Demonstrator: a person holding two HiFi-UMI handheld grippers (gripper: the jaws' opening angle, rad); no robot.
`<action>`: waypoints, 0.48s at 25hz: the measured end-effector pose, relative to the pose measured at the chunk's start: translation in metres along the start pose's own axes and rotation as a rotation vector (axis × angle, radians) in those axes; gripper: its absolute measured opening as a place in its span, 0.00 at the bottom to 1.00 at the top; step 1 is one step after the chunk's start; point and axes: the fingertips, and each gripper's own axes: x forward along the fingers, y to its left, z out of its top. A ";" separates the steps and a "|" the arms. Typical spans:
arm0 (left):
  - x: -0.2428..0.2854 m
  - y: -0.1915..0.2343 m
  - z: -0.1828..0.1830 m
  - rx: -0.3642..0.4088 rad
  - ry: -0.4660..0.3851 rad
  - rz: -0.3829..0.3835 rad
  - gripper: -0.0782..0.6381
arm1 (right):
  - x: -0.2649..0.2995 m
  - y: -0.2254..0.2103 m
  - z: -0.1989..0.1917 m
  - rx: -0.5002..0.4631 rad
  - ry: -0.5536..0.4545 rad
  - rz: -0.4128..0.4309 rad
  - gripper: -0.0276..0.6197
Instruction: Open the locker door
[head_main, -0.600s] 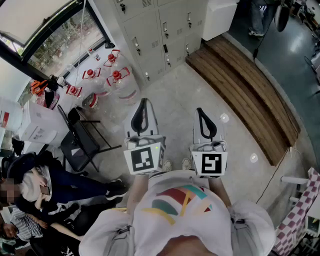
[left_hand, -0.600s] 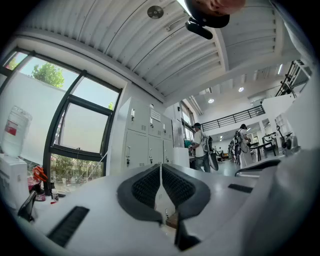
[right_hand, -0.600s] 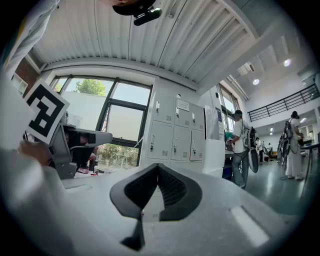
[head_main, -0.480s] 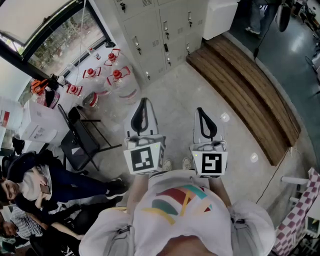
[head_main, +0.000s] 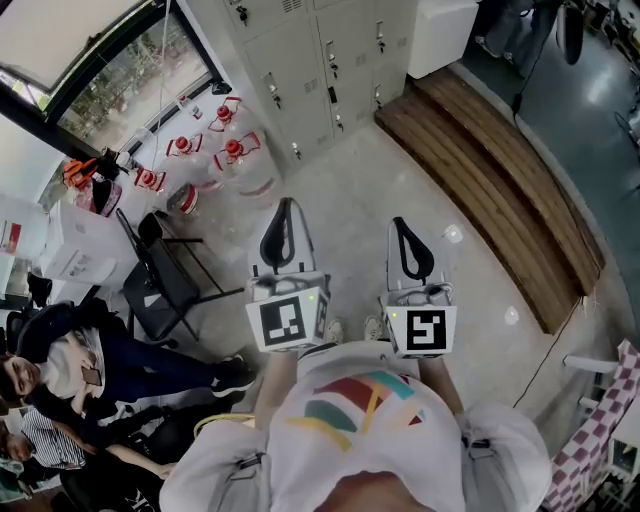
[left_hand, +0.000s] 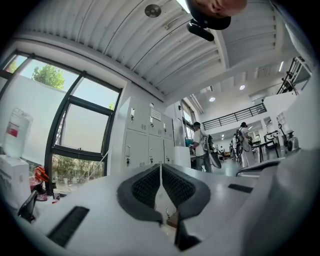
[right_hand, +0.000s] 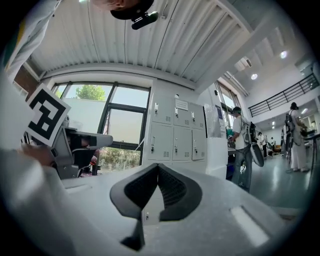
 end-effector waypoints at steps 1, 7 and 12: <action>0.001 -0.002 0.000 0.000 0.000 0.002 0.14 | 0.000 -0.003 0.001 0.005 -0.009 0.004 0.05; 0.014 -0.019 -0.001 0.000 -0.008 0.012 0.14 | 0.000 -0.025 -0.004 0.008 -0.006 0.015 0.05; 0.024 -0.037 0.001 -0.005 -0.036 0.030 0.14 | -0.002 -0.049 -0.009 0.000 -0.011 0.041 0.05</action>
